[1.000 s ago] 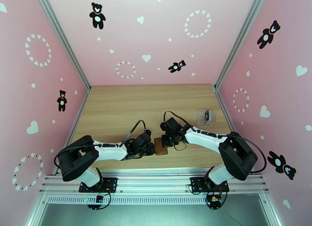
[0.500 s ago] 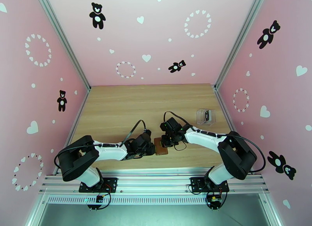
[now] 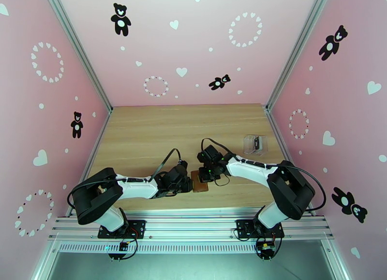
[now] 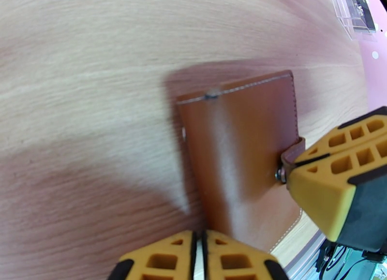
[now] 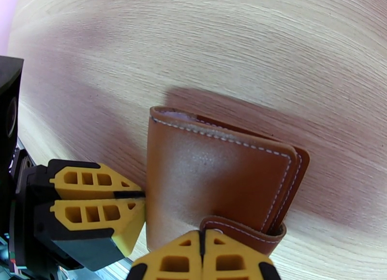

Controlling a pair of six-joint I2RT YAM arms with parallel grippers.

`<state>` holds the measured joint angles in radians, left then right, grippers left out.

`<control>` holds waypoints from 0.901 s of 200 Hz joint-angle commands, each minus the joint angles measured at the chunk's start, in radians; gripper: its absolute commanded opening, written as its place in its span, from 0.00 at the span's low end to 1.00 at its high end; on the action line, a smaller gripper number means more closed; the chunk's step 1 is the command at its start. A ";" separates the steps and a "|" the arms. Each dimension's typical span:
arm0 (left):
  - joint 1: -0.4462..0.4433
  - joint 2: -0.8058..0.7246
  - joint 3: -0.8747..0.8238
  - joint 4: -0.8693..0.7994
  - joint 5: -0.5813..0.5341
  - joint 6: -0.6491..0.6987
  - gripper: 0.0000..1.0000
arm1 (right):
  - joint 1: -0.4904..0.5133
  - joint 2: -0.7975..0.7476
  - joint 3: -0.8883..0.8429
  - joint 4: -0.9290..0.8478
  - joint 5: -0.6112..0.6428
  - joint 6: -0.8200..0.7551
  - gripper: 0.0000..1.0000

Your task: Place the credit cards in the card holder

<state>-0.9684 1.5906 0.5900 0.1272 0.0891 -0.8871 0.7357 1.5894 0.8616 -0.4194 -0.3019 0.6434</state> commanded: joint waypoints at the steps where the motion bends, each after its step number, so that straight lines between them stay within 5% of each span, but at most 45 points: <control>1: -0.001 0.035 -0.007 -0.014 -0.002 0.006 0.13 | 0.021 0.041 0.015 -0.043 0.012 -0.004 0.00; 180: -0.001 0.006 -0.020 -0.007 0.001 0.006 0.14 | 0.022 0.134 0.029 -0.081 0.055 0.020 0.00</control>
<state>-0.9684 1.5906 0.5865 0.1345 0.0895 -0.8867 0.7570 1.6436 0.9226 -0.4831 -0.2707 0.6510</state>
